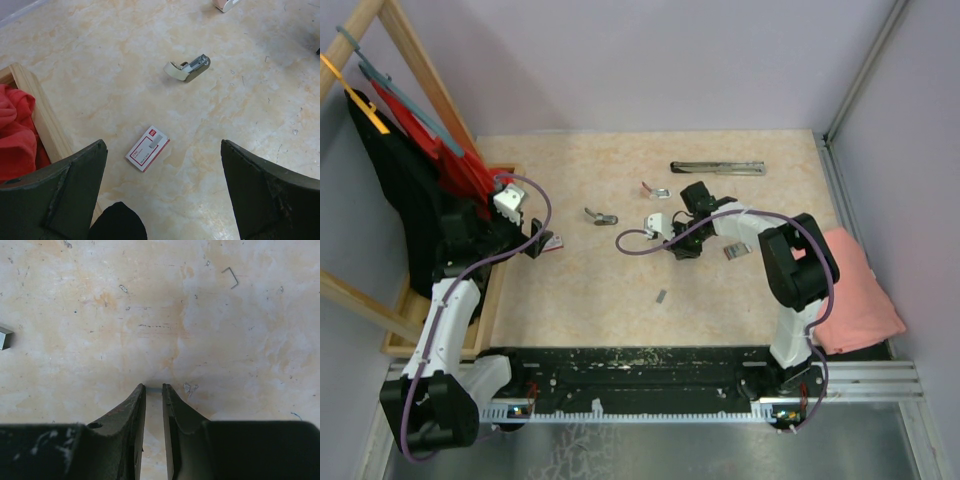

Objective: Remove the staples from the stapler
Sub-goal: Pick up the staple from the center of the board, then place the staple in the staple box.

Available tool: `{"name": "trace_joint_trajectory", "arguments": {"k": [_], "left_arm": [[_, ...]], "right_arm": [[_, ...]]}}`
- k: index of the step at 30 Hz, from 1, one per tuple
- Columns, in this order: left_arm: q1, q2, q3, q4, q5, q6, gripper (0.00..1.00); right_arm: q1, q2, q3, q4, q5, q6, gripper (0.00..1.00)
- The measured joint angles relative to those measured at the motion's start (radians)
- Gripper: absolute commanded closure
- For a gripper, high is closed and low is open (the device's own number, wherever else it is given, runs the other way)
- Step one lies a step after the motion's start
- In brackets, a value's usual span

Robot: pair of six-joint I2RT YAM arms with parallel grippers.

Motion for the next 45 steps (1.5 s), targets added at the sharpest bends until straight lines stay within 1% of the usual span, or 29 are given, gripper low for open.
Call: {"name": "trace_joint_trajectory", "arguments": {"k": [3, 13, 20, 30, 37, 41, 45], "left_arm": [[0.000, 0.000, 0.000, 0.000, 0.002, 0.000, 0.01], [0.005, 0.000, 0.000, 0.000, 0.006, 0.000, 0.01], [0.005, 0.000, 0.000, 0.000, 0.009, 0.000, 0.01], [0.007, 0.000, 0.000, 0.000, 0.010, 0.000, 0.01], [0.009, 0.000, 0.000, 0.000, 0.014, 0.000, 0.01], [0.009, 0.000, 0.000, 0.000, 0.014, 0.000, 0.01], [0.009, 0.000, 0.000, 0.000, 0.015, 0.000, 0.01]], "right_arm": [[0.000, 0.000, 0.000, 0.005, 0.002, 0.008, 0.83], [0.000, 0.000, 0.000, 0.006, 0.003, 0.029, 0.82], [-0.022, -0.031, 0.005, -0.002, -0.008, 0.085, 0.82], [-0.130, -0.174, 0.024, 0.000, -0.029, 0.225, 0.81], [-0.244, -0.334, -0.095, 0.039, -0.021, 0.276, 0.80], [-0.311, -0.359, -0.158, 0.051, -0.005, 0.296, 0.80], [-0.353, -0.361, -0.213, 0.075, 0.017, 0.326, 0.80]]}}
